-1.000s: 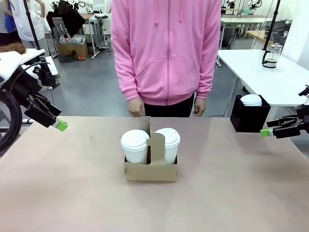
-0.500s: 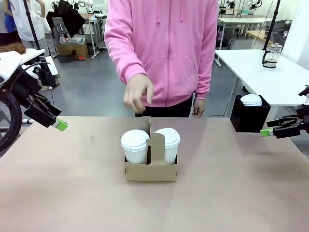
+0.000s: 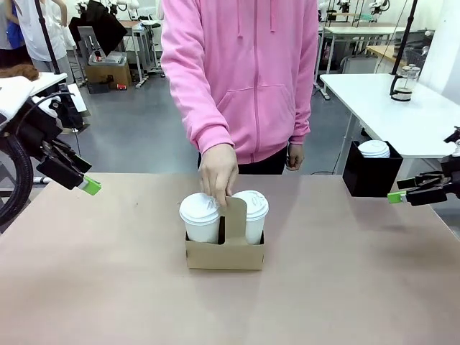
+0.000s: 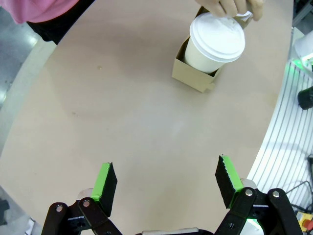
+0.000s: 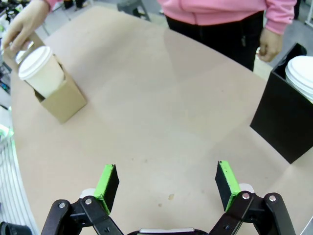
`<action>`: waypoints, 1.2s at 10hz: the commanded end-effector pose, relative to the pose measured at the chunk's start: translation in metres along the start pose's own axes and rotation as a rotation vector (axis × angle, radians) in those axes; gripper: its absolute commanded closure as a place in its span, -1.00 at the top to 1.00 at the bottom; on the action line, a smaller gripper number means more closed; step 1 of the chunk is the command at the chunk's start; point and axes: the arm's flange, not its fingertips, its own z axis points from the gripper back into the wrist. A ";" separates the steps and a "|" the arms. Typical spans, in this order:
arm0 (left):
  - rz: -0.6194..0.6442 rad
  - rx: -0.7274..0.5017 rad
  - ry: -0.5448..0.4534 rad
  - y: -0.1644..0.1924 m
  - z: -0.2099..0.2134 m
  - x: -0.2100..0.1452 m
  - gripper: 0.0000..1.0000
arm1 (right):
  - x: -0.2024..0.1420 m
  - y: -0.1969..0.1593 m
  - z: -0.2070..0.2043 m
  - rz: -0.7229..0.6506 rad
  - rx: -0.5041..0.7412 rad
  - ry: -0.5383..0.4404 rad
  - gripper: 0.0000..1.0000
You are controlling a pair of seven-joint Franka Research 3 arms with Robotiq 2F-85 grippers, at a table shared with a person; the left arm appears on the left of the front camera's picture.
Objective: Pour a drink into a cup and package it in a carrier.
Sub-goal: Insert the held 600 ml Paper Cup into the Cup Carrier.
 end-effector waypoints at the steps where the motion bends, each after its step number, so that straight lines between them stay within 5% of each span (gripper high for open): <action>1: 0.001 -0.009 -0.009 -0.001 0.001 0.000 1.00 | 0.000 0.000 0.002 0.016 0.010 -0.007 1.00; 12: 0.001 -0.009 -0.009 -0.001 0.001 0.000 1.00 | 0.000 0.000 0.002 0.016 0.010 -0.007 1.00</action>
